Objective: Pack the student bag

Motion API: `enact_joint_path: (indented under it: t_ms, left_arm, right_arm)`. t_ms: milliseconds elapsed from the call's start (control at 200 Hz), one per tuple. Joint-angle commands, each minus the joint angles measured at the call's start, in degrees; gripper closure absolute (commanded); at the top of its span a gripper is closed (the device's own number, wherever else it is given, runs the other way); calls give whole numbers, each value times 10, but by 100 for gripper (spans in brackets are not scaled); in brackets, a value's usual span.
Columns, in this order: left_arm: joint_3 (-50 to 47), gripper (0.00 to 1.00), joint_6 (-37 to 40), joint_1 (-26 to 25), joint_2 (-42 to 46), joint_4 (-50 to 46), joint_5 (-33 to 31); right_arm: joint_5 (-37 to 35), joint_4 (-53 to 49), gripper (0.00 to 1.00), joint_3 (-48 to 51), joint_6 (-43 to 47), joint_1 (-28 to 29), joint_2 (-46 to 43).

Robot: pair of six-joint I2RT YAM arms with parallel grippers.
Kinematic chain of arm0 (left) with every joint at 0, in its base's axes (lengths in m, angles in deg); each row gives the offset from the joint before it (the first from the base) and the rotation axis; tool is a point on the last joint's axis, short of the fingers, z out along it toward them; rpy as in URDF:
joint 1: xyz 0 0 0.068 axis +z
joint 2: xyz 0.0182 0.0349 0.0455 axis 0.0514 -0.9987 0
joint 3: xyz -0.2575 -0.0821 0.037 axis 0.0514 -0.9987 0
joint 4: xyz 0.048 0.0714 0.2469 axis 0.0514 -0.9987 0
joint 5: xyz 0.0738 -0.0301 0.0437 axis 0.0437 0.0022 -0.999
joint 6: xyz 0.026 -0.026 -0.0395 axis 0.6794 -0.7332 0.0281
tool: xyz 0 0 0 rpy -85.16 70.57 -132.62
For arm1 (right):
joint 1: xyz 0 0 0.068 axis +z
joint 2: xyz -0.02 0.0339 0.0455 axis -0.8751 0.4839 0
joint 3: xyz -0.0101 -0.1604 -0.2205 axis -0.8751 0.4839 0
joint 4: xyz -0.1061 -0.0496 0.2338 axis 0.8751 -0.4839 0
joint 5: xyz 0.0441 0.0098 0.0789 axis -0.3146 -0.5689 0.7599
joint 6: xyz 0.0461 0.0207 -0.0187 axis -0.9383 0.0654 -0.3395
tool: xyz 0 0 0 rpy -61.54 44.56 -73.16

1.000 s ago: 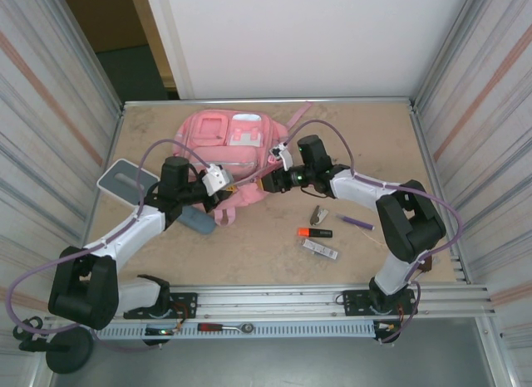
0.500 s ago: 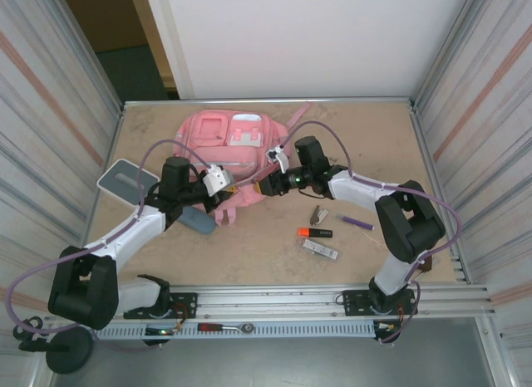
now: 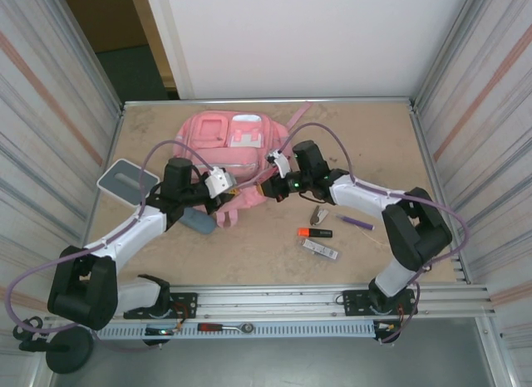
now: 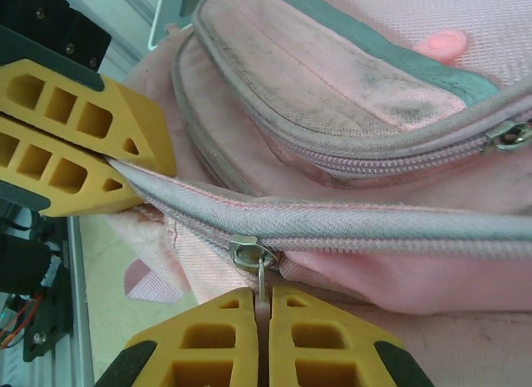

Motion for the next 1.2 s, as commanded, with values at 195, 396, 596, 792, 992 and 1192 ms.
enact_joint_path:
  t_ms: [195,396,596,792,992,1192]
  left_arm:
    - [14,100,30,2,38,31,15]
    - [-6,100,30,3,61,59,16]
    - [-14,100,34,8,72,72,9]
    - [3,100,42,-9,38,56,-16]
    - [26,100,29,-29,18,53,-19]
    - [22,100,15,-30,33,67,-10]
  right_arm:
    - [-184,-180,100,-8,7,-1,-98]
    - [-349,-268,100,-27,-10,-7,-108]
    - [-425,-312,100,-46,-28,-6,-134]
    - [-214,-237,100,-42,-36,26,-181]
    - [-165,-232,100,-88,-36,87,-162]
    - [-187,-229,100,-65,-40,84,-147]
